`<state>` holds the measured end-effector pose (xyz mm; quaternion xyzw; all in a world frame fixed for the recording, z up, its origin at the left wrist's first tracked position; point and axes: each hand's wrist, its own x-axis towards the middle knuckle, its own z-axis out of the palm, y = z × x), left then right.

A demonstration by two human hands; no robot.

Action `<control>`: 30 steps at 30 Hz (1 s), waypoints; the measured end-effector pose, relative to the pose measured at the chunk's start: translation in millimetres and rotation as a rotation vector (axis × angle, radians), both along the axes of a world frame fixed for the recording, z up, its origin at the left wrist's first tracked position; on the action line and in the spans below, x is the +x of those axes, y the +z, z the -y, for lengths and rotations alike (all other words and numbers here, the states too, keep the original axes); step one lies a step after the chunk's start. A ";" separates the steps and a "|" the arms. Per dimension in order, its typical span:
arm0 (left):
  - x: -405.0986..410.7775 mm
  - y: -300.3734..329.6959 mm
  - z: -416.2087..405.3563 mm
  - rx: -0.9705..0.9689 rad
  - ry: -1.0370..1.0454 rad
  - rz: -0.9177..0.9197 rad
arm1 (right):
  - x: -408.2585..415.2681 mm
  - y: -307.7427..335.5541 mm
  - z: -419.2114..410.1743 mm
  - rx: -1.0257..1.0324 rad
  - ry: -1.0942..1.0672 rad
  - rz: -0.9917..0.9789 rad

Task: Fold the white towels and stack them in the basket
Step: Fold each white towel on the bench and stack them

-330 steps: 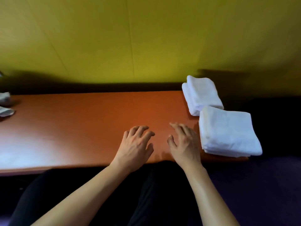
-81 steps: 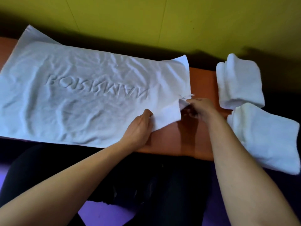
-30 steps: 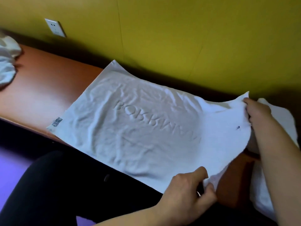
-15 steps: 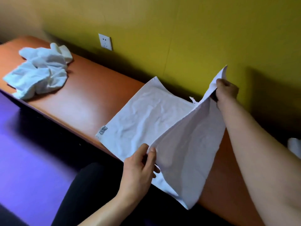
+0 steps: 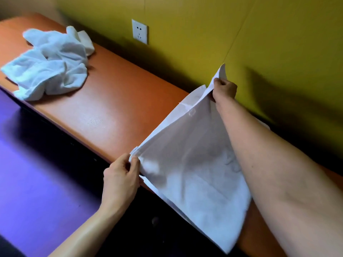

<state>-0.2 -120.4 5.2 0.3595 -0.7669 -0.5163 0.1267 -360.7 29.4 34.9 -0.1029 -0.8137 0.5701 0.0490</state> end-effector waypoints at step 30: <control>-18.8 -20.8 13.6 -0.141 -0.274 0.294 | 399.1 -76.5 -186.3 0.260 -0.071 0.397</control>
